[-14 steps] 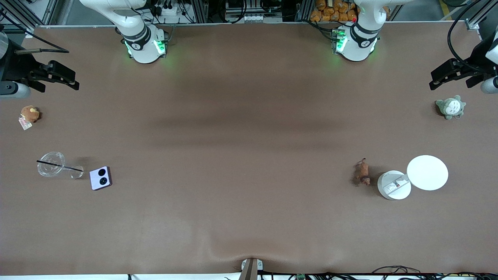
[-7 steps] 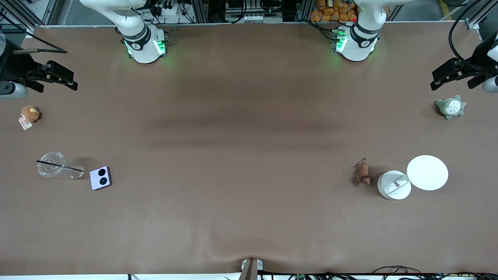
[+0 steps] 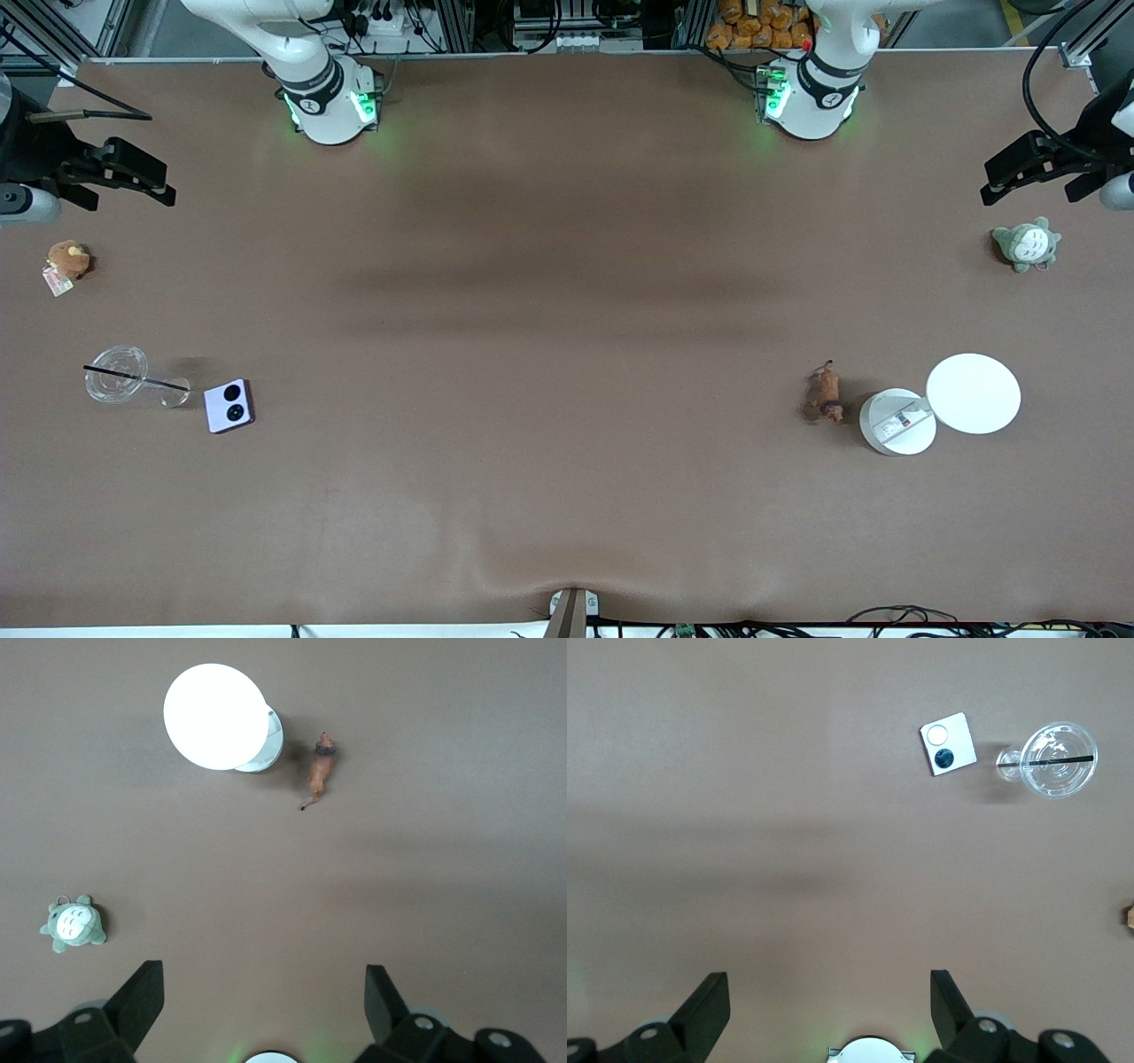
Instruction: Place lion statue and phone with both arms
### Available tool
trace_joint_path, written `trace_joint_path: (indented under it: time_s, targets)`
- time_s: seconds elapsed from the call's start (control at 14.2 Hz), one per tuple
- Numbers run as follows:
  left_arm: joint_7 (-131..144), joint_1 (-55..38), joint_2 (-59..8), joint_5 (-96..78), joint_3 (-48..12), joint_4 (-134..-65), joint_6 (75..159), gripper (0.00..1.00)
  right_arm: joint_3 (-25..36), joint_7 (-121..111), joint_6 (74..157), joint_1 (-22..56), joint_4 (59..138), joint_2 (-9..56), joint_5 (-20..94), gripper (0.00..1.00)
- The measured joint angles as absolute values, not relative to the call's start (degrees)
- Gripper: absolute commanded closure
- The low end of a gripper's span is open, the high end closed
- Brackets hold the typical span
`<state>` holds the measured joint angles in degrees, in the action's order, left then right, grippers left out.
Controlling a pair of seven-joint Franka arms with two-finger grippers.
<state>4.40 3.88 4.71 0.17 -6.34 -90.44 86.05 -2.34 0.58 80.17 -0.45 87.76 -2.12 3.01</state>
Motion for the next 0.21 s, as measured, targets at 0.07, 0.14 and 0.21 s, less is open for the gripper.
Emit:
trace_joint_path:
  time_s: [0.07, 0.14, 0.21]
  targets:
    - [4.4, 3.85, 4.71, 0.16, -6.38, -90.44, 86.05, 0.0, -2.34, 0.58, 80.17, -0.45, 87.76, -2.12, 3.01, 0.0]
    - [4.4, 3.82, 4.71, 0.15, -6.44, -90.45, 86.05, 0.0, -2.34, 0.58, 80.17, -0.45, 87.76, -2.12, 3.01, 0.0]
    - [4.4, 3.8, 4.7, 0.15, -6.51, -90.47, 86.05, 0.0, -2.35, 0.58, 80.17, -0.45, 87.76, -2.12, 3.01, 0.0]
